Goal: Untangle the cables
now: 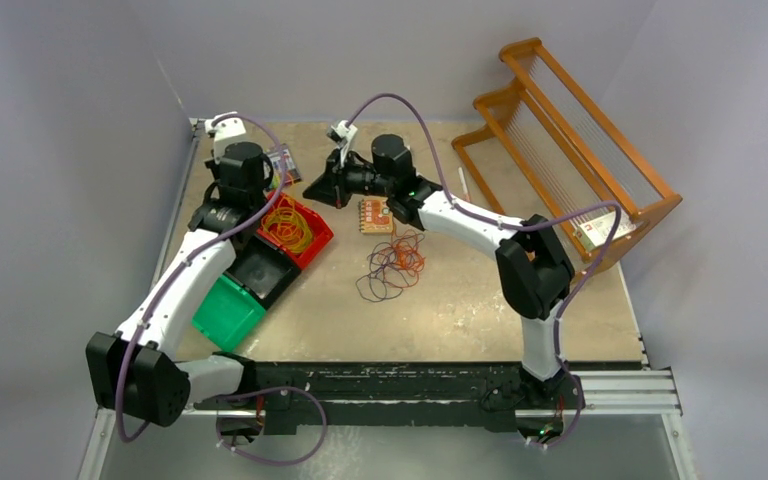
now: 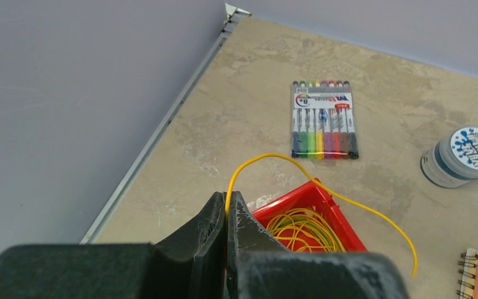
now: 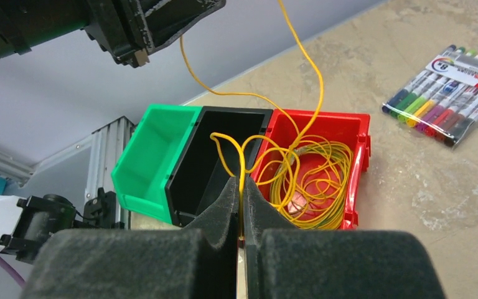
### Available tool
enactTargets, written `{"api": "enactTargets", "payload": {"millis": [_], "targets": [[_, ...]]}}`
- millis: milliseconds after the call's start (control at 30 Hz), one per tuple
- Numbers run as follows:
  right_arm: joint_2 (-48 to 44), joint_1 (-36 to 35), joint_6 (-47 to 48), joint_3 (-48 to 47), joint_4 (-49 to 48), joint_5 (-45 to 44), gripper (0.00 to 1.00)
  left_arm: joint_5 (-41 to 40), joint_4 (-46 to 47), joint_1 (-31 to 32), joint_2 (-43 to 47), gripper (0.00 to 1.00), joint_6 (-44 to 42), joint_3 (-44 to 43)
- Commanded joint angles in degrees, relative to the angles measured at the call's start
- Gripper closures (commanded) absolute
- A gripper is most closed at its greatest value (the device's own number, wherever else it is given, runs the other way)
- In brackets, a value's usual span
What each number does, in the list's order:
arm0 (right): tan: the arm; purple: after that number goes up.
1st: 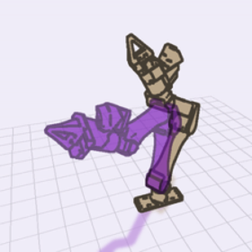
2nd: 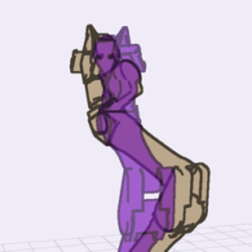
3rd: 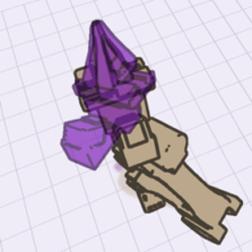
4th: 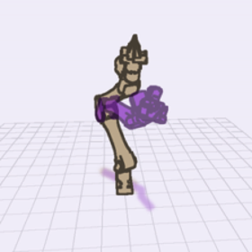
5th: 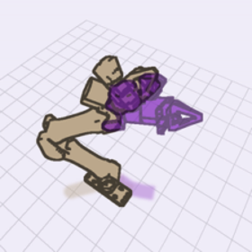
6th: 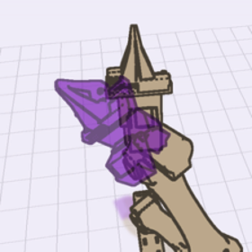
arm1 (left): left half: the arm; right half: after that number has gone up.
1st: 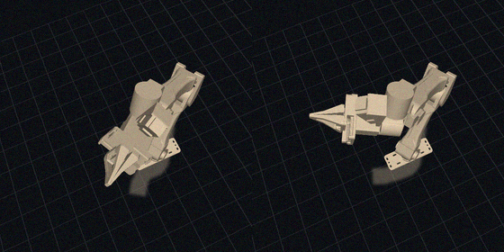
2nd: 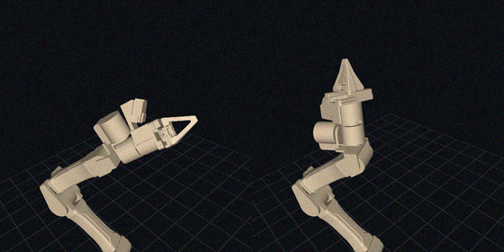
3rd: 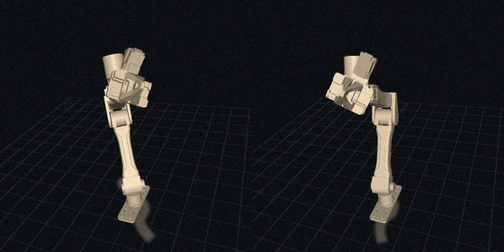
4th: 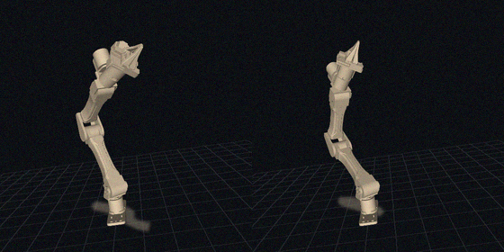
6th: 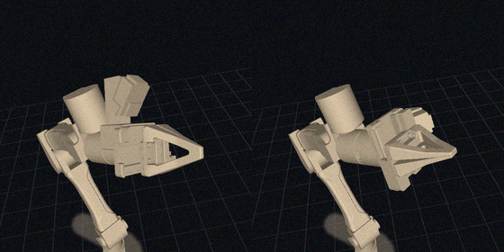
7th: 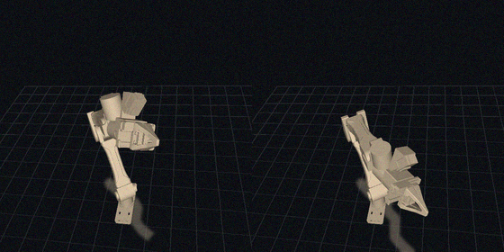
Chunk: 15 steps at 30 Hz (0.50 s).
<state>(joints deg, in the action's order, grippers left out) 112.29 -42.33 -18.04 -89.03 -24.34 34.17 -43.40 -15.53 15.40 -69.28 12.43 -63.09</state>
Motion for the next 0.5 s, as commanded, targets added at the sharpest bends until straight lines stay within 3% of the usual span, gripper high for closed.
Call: {"api": "enactTargets", "payload": {"millis": [0,467], "targets": [[0.26,-0.16,-0.75,-2.25,-3.25,1.43,1.0,3.64,1.48,-0.54,-3.06,1.0,-0.3,-0.21],[0.2,-0.18,-0.08,2.0,-3.57,-6.38,1.0,13.71,-2.07,-2.74,-16.95,1.0,5.09,-4.99]]}}
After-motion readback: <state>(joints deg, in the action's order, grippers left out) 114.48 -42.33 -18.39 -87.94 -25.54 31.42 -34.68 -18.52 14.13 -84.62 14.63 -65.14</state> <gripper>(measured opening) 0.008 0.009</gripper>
